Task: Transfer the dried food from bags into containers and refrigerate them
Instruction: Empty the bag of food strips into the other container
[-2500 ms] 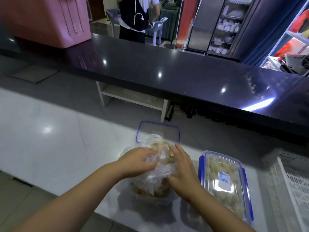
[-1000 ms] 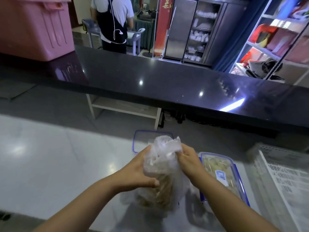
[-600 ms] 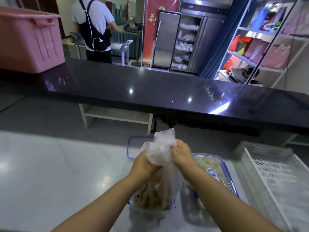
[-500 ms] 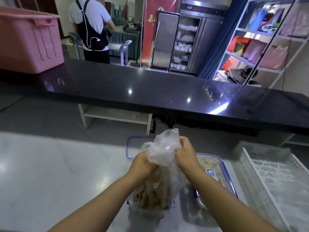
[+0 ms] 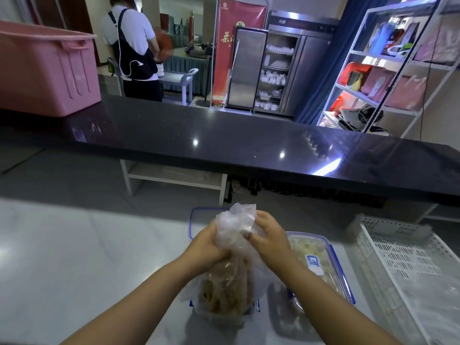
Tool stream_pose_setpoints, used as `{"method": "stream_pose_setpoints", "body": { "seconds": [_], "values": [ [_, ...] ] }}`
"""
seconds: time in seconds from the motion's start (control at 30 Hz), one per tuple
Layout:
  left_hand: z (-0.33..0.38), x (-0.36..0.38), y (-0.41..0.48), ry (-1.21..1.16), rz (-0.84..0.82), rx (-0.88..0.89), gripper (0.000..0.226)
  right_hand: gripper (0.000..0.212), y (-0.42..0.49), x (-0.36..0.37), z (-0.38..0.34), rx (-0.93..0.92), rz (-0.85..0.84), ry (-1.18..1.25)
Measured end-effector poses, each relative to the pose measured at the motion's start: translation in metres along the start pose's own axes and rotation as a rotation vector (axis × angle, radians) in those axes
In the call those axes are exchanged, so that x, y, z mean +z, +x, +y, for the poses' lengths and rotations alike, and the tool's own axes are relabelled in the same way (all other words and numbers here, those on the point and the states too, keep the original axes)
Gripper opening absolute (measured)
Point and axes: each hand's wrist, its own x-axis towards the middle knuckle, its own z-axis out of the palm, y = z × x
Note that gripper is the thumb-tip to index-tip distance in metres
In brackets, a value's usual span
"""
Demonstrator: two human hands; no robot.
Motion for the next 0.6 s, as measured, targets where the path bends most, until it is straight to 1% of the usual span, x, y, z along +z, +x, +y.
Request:
{"method": "stream_pose_setpoints", "body": {
  "seconds": [0.03, 0.07, 0.17, 0.23, 0.37, 0.43, 0.53, 0.57, 0.6],
  "values": [
    [-0.002, -0.006, -0.004, 0.003, -0.022, 0.003, 0.051, 0.017, 0.005, -0.004, -0.004, 0.039, 0.030, 0.064],
    [-0.002, -0.012, -0.003, 0.054, -0.032, 0.008, 0.060, 0.013, 0.009, -0.008, -0.009, 0.072, 0.047, 0.111],
    [-0.001, -0.031, 0.000, 0.300, -0.007, 0.010, 0.087, 0.004, 0.018, -0.019, -0.025, 0.119, 0.028, 0.219],
    [0.003, -0.041, 0.001, 0.360, -0.002, 0.014, 0.096, 0.004, 0.022, -0.024, -0.034, 0.134, 0.018, 0.256],
    [0.009, -0.057, 0.002, 0.397, 0.055, 0.019, 0.101, 0.005, 0.030, -0.032, -0.046, 0.136, 0.043, 0.283],
    [0.011, -0.061, 0.002, 0.392, 0.073, 0.018, 0.100, 0.012, 0.029, -0.033, -0.050, 0.158, 0.046, 0.327],
    [0.012, -0.059, -0.002, 0.306, 0.027, 0.028, 0.104, 0.040, 0.026, -0.030, -0.051, 0.151, 0.035, 0.438],
    [0.012, -0.057, -0.003, 0.255, 0.001, 0.024, 0.105, 0.045, 0.026, -0.029, -0.051, 0.155, 0.038, 0.453],
    [0.013, -0.054, -0.003, 0.202, -0.023, 0.011, 0.105, 0.044, 0.026, -0.028, -0.051, 0.164, 0.049, 0.454]
  ]
}}
